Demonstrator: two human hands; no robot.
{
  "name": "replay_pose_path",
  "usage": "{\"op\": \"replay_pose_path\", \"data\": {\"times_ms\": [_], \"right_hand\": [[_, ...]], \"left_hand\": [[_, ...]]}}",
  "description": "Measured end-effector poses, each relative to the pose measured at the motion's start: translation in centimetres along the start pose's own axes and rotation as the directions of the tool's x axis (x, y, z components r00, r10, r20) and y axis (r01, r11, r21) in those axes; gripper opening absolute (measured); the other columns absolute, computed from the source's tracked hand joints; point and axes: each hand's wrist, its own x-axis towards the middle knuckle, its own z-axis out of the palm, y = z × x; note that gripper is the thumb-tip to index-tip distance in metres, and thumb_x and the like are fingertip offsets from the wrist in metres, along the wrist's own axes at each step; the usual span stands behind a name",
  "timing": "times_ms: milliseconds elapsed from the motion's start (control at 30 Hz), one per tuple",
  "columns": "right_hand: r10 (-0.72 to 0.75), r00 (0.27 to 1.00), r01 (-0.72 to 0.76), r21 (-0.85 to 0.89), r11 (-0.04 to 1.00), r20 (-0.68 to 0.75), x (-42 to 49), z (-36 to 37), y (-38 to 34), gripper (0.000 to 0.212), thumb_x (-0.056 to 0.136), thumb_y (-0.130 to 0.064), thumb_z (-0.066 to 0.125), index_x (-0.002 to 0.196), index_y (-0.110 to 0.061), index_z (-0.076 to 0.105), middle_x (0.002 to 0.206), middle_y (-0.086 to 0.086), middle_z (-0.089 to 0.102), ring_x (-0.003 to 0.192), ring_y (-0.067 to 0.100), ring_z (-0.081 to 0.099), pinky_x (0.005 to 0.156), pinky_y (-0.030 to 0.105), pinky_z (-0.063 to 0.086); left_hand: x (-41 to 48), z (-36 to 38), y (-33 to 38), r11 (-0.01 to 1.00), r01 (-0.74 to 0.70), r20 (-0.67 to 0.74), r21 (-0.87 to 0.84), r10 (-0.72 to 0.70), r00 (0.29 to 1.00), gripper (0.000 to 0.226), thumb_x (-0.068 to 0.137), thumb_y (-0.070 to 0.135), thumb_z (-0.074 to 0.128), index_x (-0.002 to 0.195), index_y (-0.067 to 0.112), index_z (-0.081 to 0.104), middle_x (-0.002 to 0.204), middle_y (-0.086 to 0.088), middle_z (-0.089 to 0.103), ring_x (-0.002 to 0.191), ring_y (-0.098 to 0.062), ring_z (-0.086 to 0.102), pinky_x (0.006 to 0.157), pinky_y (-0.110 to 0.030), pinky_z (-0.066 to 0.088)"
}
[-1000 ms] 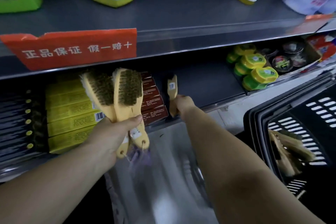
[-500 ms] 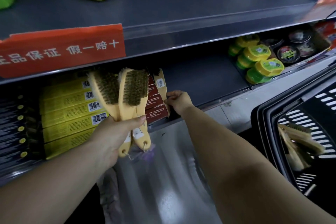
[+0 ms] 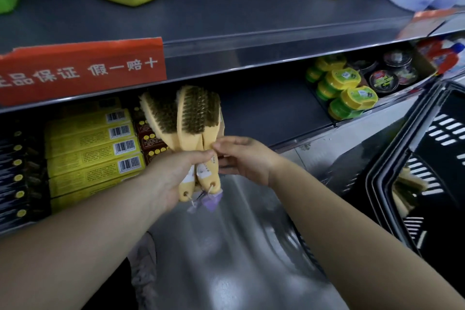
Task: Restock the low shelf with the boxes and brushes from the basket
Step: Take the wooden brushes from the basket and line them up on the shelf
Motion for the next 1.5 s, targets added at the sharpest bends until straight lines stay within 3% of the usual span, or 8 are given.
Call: {"op": "replay_pose_path", "data": {"times_ms": [200, 367, 500, 633, 1000, 1167, 1333, 1500], "right_hand": [[-0.065, 0.989, 0.083, 0.138, 0.987, -0.131, -0.9, -1.2, 0.8, 0.013, 0.095, -0.007, 0.049, 0.085, -0.009, 0.058, 0.076, 0.005, 0.068, 0.068, 0.016, 0.067, 0.069, 0.029, 0.058], [-0.025, 0.812, -0.135, -0.23, 0.964, -0.584, 3.5, -5.3, 0.5, 0.012, 0.095, -0.009, 0.047, 0.102, -0.01, 0.056, 0.091, 0.011, 0.058, 0.08, 0.022, 0.055, 0.079, 0.037, 0.05], [-0.096, 0.794, -0.206, -0.415, 0.886, -0.6, 6.5, -6.7, 0.9, 0.029, 0.094, -0.013, 0.05, 0.12, -0.003, 0.058, 0.111, 0.016, 0.062, 0.102, 0.03, 0.059, 0.085, 0.028, 0.048], [0.008, 0.806, -0.138, -0.175, 0.975, -0.592, 8.8, -6.6, 2.5, 0.026, 0.092, -0.01, 0.057, 0.116, -0.001, 0.058, 0.096, 0.012, 0.064, 0.082, 0.024, 0.058, 0.075, 0.029, 0.053], [-0.214, 0.728, -0.028, -0.341, 0.94, -0.651, 6.9, -5.8, 3.6, 0.017, 0.092, -0.013, 0.055, 0.105, -0.007, 0.063, 0.085, -0.003, 0.062, 0.078, 0.014, 0.059, 0.065, 0.017, 0.047], [-0.069, 0.989, 0.081, 0.096, 0.992, -0.129, 2.4, -1.6, 2.3, 0.037, 0.087, -0.047, 0.056, 0.087, -0.014, 0.074, 0.082, 0.002, 0.073, 0.075, 0.017, 0.07, 0.067, 0.025, 0.055], [-0.19, 0.981, 0.192, 0.309, 0.932, -0.038, -0.5, -0.9, 3.4, 0.032, 0.083, -0.035, 0.058, 0.096, -0.007, 0.067, 0.087, 0.008, 0.072, 0.076, 0.018, 0.07, 0.069, 0.026, 0.056], [-0.243, 0.97, 0.24, 0.298, 0.924, -0.03, -0.7, -1.2, 3.5, 0.018, 0.082, -0.001, 0.063, 0.098, -0.006, 0.066, 0.08, 0.005, 0.072, 0.07, 0.016, 0.07, 0.067, 0.028, 0.058]], "left_hand": [[0.8, 0.7, -0.7, 0.997, -0.023, -0.036, 0.069, 0.025, 0.999, 0.022, 0.08, 0.005, 0.068, 0.101, 0.01, 0.066, 0.075, -0.009, 0.066, 0.058, -0.021, 0.061, 0.042, -0.021, 0.048], [1.5, 0.5, -0.5, 0.992, -0.081, -0.135, 0.101, 0.094, 0.986, 0.027, 0.076, 0.005, 0.074, 0.1, 0.012, 0.065, 0.084, -0.007, 0.066, 0.067, -0.019, 0.06, 0.054, -0.026, 0.046], [2.0, 0.8, -0.6, 0.982, -0.13, -0.158, 0.135, 0.151, 0.976, 0.023, 0.071, 0.007, 0.078, 0.086, 0.013, 0.062, 0.081, -0.009, 0.065, 0.063, -0.022, 0.06, 0.046, -0.028, 0.052], [2.5, 1.1, -0.5, 0.973, -0.166, -0.206, 0.163, 0.198, 0.958, 0.033, 0.068, 0.014, 0.082, 0.096, 0.012, 0.065, 0.088, -0.009, 0.068, 0.081, -0.028, 0.064, 0.073, -0.042, 0.055], [3.4, 0.8, -0.5, 0.956, -0.181, -0.232, 0.23, 0.234, 0.944, 0.041, 0.065, 0.024, 0.083, 0.101, 0.013, 0.066, 0.093, -0.006, 0.071, 0.087, -0.025, 0.065, 0.08, -0.039, 0.052], [3.8, 1.3, 0.1, 0.961, -0.216, -0.197, 0.175, 0.249, 0.948, 0.041, 0.07, 0.015, 0.079, 0.108, 0.012, 0.064, 0.095, -0.005, 0.07, 0.083, -0.017, 0.068, 0.067, -0.028, 0.054], [3.4, 2.6, 0.2, 0.978, -0.17, -0.004, 0.117, 0.172, 0.985, 0.025, 0.078, 0.008, 0.071, 0.103, 0.011, 0.064, 0.084, -0.01, 0.072, 0.067, -0.02, 0.07, 0.07, -0.052, 0.054], [3.5, 2.8, 0.2, 0.982, -0.162, 0.054, 0.098, 0.157, 0.986, 0.017, 0.077, 0.007, 0.072, 0.087, 0.019, 0.064, 0.066, 0.001, 0.073, 0.058, -0.015, 0.07, 0.048, -0.034, 0.057]]}}
